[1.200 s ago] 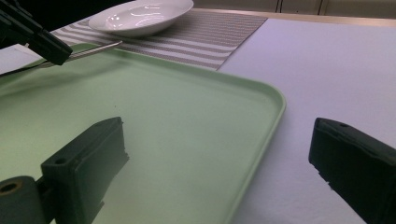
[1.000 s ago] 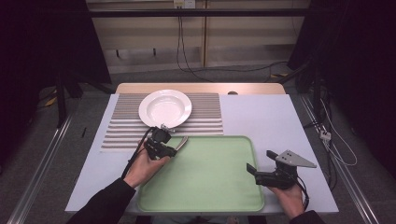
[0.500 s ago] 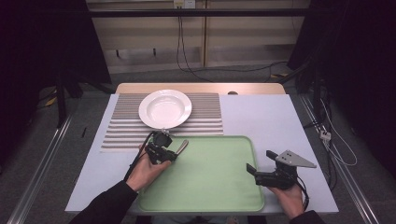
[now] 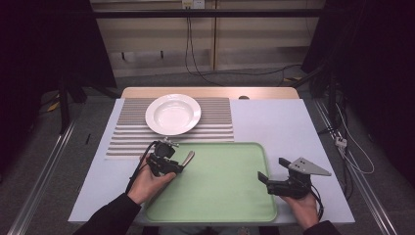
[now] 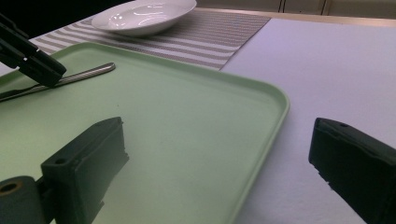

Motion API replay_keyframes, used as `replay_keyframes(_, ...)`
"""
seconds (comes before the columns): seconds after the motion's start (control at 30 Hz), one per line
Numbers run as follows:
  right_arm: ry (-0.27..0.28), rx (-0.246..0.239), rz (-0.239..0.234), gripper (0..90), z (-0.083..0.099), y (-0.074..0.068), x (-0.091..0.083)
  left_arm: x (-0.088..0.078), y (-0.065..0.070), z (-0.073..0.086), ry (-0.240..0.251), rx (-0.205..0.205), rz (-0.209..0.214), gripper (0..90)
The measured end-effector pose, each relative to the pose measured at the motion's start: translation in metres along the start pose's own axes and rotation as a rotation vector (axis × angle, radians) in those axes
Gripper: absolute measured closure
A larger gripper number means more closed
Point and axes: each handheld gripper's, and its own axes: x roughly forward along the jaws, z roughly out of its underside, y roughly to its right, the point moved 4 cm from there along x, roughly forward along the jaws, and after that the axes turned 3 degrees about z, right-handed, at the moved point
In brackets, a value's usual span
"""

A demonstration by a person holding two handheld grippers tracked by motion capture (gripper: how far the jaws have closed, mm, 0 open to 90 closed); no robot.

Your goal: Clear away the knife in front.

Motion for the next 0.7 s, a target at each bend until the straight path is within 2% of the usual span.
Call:
replay_keyframes(0.13,0.000,0.006,-0.001,3.8,0.000,0.001,0.000,-0.004,-0.004,-0.004,0.059,0.016,0.011,39.6)
replay_keyframes(0.2,-0.002,0.006,-0.001,3.8,0.000,0.000,0.001,-0.005,-0.004,-0.005,0.080,0.031,-0.029,28.5)
replay_keyframes(0.27,-0.002,0.005,-0.006,3.8,0.000,0.000,0.002,-0.004,-0.003,-0.007,0.075,0.058,-0.040,21.3)
replay_keyframes(0.33,-0.003,0.007,-0.006,3.8,0.000,0.000,0.002,-0.005,0.000,-0.009,0.083,0.075,-0.031,13.3)
replay_keyframes(0.37,-0.003,0.009,-0.007,3.8,0.000,0.000,0.002,-0.006,0.003,-0.010,0.092,0.105,0.005,13.2)
replay_keyframes(0.43,-0.003,0.010,-0.003,3.8,0.000,0.001,0.002,-0.006,0.009,-0.011,0.104,0.153,0.031,11.4)
replay_keyframes(0.5,-0.004,0.010,-0.003,3.8,0.000,0.002,0.001,-0.007,0.015,-0.012,0.143,0.183,0.018,18.8)
replay_keyframes(0.53,-0.003,0.010,-0.004,3.8,0.000,0.002,0.001,-0.007,0.018,-0.012,0.143,0.201,0.026,27.7)
replay_keyframes(0.63,-0.003,0.004,-0.007,3.8,0.000,0.000,0.002,-0.005,0.025,-0.010,0.153,0.243,0.045,46.1)
replay_keyframes(0.7,0.000,0.000,-0.008,3.8,0.000,0.000,0.002,-0.002,0.027,-0.009,0.143,0.247,0.055,61.9)
